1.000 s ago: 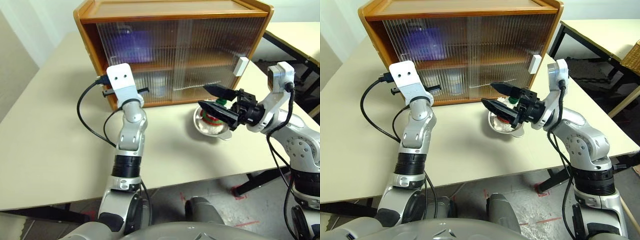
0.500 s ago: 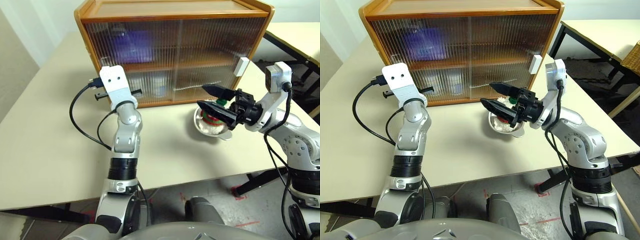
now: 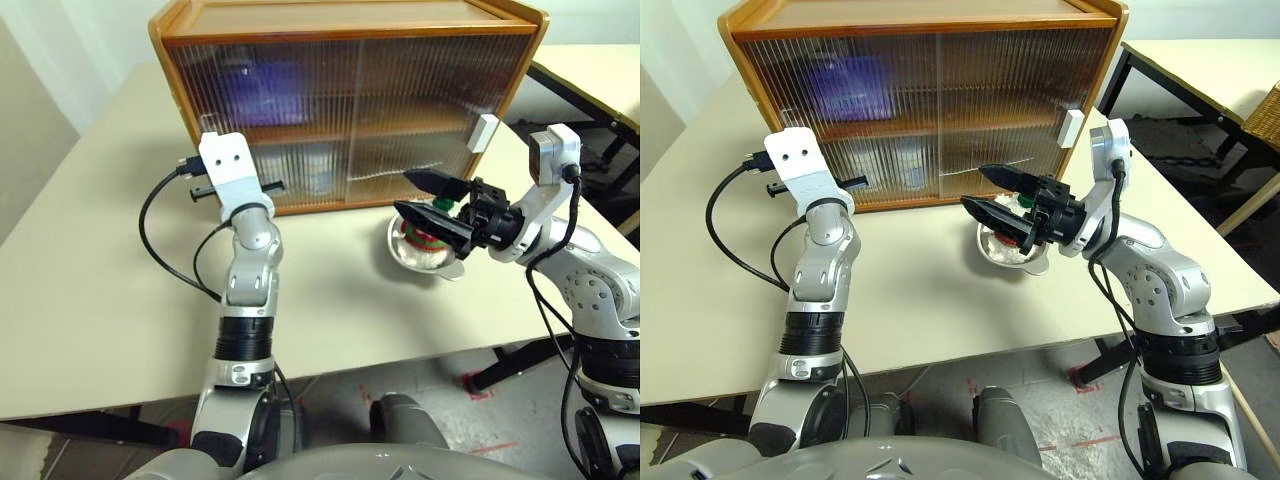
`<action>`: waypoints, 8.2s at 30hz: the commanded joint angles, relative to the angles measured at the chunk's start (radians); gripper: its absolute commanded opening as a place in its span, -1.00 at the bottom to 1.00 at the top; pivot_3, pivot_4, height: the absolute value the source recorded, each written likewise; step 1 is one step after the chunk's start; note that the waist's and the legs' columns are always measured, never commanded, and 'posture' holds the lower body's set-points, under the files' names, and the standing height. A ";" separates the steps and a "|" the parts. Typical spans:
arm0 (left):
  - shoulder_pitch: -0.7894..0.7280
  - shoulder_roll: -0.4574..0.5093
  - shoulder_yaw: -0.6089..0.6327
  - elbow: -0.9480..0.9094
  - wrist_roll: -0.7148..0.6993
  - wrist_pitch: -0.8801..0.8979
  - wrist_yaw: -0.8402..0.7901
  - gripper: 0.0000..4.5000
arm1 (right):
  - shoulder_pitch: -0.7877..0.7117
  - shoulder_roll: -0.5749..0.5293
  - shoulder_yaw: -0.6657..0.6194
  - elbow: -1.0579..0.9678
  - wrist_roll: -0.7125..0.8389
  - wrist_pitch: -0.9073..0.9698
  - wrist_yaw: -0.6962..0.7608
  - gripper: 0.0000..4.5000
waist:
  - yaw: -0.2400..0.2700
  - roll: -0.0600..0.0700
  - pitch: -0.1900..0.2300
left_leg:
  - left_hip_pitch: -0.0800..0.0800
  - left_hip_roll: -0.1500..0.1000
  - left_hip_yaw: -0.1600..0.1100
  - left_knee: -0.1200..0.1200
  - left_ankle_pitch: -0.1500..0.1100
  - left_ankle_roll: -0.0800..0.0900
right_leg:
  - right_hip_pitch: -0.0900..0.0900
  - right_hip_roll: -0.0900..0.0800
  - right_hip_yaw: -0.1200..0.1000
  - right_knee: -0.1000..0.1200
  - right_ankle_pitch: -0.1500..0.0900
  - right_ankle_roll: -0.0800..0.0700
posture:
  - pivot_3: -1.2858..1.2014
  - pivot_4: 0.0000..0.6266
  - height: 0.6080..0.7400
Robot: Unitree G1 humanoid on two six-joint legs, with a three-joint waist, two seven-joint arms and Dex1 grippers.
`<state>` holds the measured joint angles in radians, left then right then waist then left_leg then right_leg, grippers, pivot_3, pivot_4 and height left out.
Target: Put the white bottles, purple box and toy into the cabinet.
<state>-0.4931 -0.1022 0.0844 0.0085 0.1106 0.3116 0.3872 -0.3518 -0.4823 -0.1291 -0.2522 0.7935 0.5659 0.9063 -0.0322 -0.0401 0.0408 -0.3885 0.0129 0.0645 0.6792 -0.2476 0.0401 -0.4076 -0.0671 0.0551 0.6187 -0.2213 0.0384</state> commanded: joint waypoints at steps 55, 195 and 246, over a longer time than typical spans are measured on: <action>0.076 0.515 0.034 -0.149 -0.859 0.201 -1.354 1.00 | -0.343 -0.112 -0.086 0.766 -0.508 -0.270 -0.341 -0.99 | -0.009 0.002 0.000 | 0.001 0.002 0.002 0.000 0.003 0.005 | -0.001 0.002 0.003 0.002 -0.004 -0.007 | 0.05 -1.00 1.00; 0.091 0.480 -0.012 -0.124 -0.743 0.015 -1.261 1.00 | 0.355 0.073 -0.011 -0.164 -0.361 -0.081 -0.376 0.98 | -0.005 0.006 0.002 | 0.001 0.002 0.002 -0.003 0.000 0.000 | -0.003 0.000 0.002 0.002 -0.009 -0.006 | 0.03 -1.00 1.00; 0.100 0.472 -0.013 -0.159 -0.750 0.020 -1.234 1.00 | 0.237 0.115 0.008 0.017 -0.395 -0.149 -0.412 -0.98 | -0.003 0.006 0.002 | 0.002 0.002 0.002 -0.003 0.000 0.001 | -0.002 0.000 0.002 0.003 -0.008 -0.004 | 0.05 -1.00 1.00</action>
<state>-0.3872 0.3710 0.0774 -0.1481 -0.6392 0.3280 -0.8421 -0.1029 -0.3587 -0.0996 -0.2356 0.3939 0.4285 0.4940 -0.0354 -0.0342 0.0424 -0.3870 0.0146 0.0662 0.6762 -0.2474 0.0406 -0.4094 -0.0667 0.0569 0.6214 -0.2289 0.0344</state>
